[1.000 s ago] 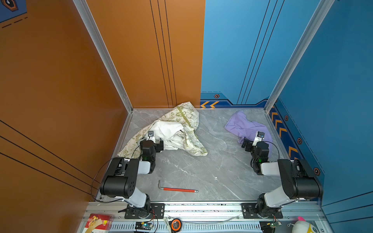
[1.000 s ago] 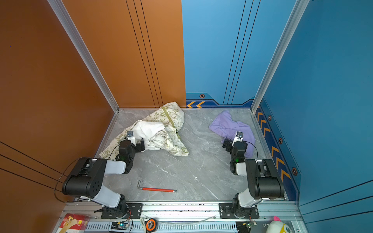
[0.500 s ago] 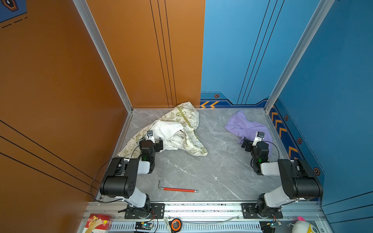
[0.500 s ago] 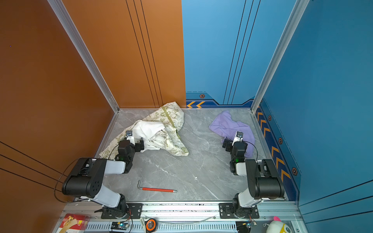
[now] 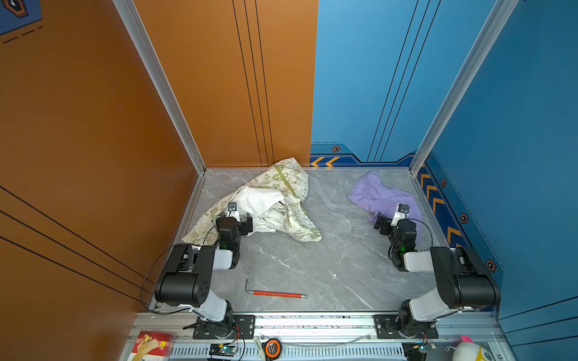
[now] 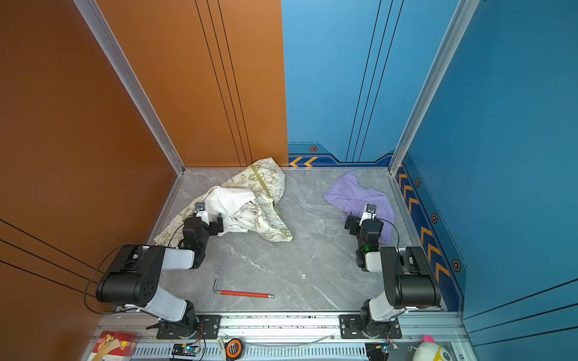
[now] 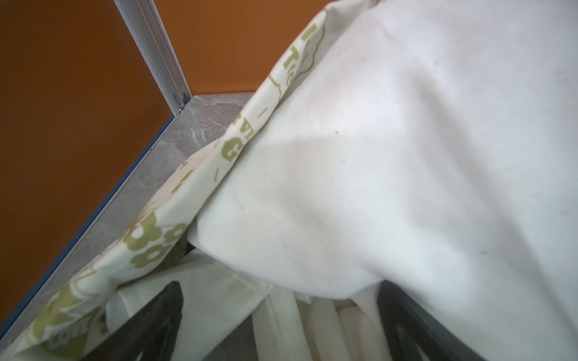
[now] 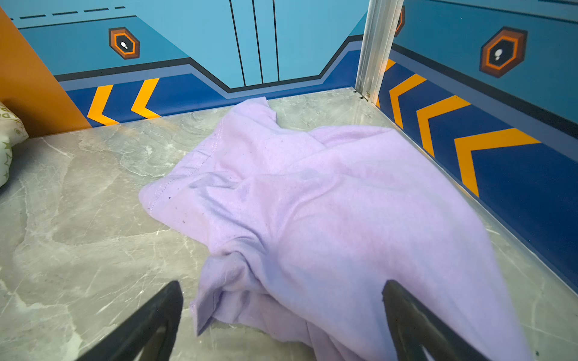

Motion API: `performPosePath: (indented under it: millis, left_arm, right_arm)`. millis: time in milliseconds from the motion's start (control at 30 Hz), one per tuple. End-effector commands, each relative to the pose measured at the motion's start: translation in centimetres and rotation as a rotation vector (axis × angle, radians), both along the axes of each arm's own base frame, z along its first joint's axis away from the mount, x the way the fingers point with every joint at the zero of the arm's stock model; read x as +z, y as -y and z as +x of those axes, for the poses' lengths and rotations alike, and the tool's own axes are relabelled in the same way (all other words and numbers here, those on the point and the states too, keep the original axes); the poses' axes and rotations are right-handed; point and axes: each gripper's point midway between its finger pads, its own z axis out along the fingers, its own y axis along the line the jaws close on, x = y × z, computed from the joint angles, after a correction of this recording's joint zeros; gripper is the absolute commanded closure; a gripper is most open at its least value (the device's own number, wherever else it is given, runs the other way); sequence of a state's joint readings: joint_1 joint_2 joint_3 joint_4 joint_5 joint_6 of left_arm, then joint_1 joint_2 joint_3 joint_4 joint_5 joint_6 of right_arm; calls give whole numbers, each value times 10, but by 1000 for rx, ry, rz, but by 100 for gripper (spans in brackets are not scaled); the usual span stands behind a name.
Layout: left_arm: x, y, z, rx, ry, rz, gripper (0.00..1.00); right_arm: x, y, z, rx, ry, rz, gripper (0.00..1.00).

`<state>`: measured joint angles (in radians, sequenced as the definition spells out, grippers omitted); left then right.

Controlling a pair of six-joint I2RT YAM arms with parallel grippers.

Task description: Pick out a specific cloth from the pile

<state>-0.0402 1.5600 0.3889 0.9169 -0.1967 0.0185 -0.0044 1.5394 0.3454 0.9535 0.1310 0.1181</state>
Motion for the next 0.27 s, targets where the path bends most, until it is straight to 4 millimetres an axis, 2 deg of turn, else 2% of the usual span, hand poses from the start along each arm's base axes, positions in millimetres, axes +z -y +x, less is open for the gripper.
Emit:
performPosePath:
  millis: [0, 233]
  left_arm:
    - [-4, 3, -1, -15, -4, -17, 2]
    - [-3, 2, -1, -18, -2, -21, 2]
  right_arm:
    - [-1, -2, 1, 9, -7, -19, 0]
    - [-2, -13, 5, 66, -26, -29, 0]
